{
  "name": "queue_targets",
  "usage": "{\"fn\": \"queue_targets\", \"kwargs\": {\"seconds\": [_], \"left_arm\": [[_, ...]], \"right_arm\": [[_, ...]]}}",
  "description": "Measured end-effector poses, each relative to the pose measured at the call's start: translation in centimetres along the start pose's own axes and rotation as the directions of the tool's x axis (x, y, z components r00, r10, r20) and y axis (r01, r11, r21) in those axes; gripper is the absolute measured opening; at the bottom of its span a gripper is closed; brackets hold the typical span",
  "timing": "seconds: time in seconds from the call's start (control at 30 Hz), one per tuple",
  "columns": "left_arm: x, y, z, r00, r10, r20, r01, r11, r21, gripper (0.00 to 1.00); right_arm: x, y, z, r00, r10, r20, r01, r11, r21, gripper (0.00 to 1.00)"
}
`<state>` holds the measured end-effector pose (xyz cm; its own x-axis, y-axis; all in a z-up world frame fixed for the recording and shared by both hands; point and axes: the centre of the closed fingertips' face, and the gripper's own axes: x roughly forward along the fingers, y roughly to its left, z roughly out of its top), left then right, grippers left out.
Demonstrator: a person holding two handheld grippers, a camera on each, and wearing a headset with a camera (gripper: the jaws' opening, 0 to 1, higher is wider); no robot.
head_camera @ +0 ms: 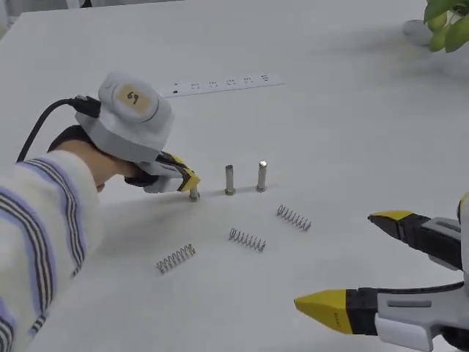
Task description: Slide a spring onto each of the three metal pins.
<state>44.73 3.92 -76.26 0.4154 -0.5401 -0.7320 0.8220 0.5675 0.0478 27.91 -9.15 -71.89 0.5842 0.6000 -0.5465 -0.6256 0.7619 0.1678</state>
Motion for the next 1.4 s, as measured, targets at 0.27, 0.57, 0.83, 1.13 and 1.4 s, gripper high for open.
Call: {"fn": "queue_targets", "kwargs": {"seconds": [0.27,0.57,0.83,1.13,1.4], "left_arm": [[0.2,0.0,-0.1,1.0000,-0.002,0.004,0.002,1.000,-0.025,0.00],[0.2,0.2,-0.2,1.0000,0.004,0.002,-0.004,0.998,-0.063,0.00],[0.3,0.2,-1.8,0.9972,0.007,-0.074,-0.008,1.000,-0.009,0.00],[0.2,-0.1,-2.3,0.9955,-0.006,-0.094,0.005,1.000,-0.007,0.00],[0.0,-0.2,-2.4,0.9953,-0.010,-0.096,0.009,1.000,-0.008,0.00]], "right_arm": [[0.1,-0.1,-0.1,1.0000,-0.001,-0.008,0.001,1.000,0.000,0.93],[0.1,-0.1,-0.2,1.0000,0.002,-0.009,-0.002,1.000,0.007,0.94],[0.0,0.2,0.3,0.9998,0.010,0.014,-0.010,1.000,0.017,0.95],[0.1,0.2,0.0,0.9999,0.009,0.008,-0.009,1.000,0.013,0.96],[0.1,0.3,0.1,0.9999,0.008,0.008,-0.009,1.000,0.012,0.95]]}}
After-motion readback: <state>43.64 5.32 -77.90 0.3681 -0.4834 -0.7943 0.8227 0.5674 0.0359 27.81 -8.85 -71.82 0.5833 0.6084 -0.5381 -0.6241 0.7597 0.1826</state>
